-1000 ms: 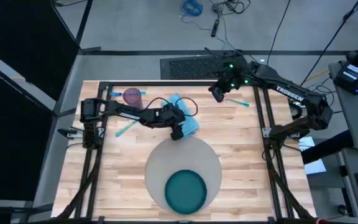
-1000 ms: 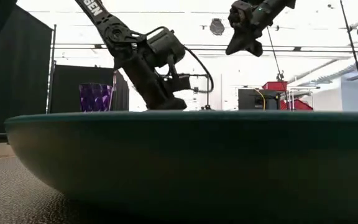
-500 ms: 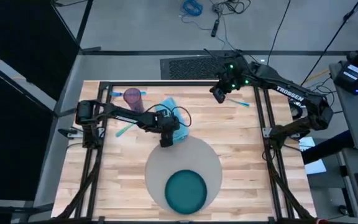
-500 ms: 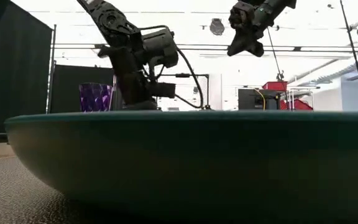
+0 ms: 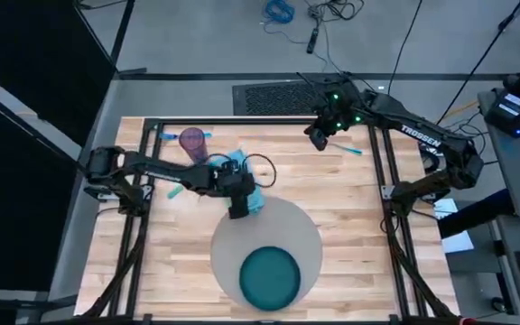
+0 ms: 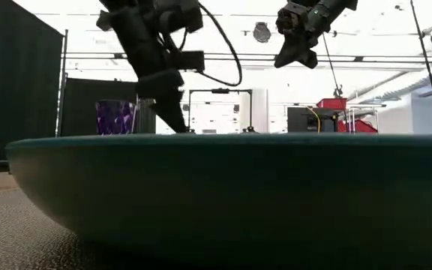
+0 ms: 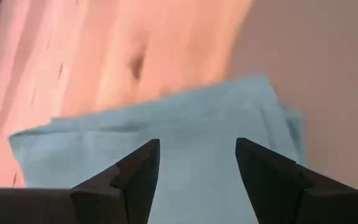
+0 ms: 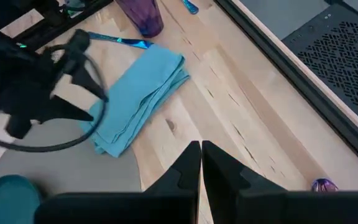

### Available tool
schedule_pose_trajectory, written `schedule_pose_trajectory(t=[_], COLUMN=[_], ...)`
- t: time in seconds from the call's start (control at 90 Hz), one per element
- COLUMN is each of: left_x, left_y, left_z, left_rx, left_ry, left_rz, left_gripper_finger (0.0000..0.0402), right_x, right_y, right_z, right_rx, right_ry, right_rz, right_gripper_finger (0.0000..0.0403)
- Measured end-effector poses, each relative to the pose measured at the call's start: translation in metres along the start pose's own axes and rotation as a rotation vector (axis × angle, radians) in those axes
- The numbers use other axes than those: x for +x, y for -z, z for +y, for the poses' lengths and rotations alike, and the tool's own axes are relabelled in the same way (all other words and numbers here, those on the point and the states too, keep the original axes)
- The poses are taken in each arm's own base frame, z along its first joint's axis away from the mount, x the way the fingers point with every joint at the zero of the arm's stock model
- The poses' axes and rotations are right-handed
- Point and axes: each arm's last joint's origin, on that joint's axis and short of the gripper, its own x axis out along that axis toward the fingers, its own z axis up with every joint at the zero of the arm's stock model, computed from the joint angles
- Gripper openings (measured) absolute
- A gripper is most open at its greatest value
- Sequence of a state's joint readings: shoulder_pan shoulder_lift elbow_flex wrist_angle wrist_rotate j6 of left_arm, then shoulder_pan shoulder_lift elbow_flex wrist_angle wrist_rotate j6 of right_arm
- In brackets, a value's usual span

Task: Set table place
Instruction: Fold the blue napkin

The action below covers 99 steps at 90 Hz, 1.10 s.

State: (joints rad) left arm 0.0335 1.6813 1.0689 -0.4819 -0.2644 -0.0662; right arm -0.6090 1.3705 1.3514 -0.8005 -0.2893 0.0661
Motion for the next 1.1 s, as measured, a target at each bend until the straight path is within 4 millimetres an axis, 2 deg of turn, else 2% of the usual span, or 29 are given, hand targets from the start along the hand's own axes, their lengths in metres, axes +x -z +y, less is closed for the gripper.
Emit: schedule_pose_trajectory(t=[0.167,0.356,0.556,0.856,1.1], left_x=[0.019,0.02,0.018,0.017,0.023], left_y=[-0.005,-0.005,-0.001,-0.004,-0.008], left_z=[0.007,0.009,0.001,-0.017,-0.018], left_rx=[-0.027,-0.033,-0.036,-0.088,-0.131], left_ry=[0.002,0.072,0.196,0.221,0.201], left_rz=[-0.031,-0.026,0.017,-0.014,-0.061], left_gripper_finger=[0.0198,0.0198,0.0198,0.0198,0.0198], right_x=[0.0,0.0,0.002,0.005,0.011], right_y=[0.001,0.003,0.005,0.006,0.005], right_z=[0.0,0.0,0.002,0.005,0.009], right_rx=[-0.005,-0.017,-0.018,-0.021,-0.02], right_ry=[0.001,0.001,-0.004,-0.013,-0.024], right_rz=[0.013,0.029,0.057,0.067,0.07], right_gripper_finger=[0.0,0.0,0.0,0.0,0.0])
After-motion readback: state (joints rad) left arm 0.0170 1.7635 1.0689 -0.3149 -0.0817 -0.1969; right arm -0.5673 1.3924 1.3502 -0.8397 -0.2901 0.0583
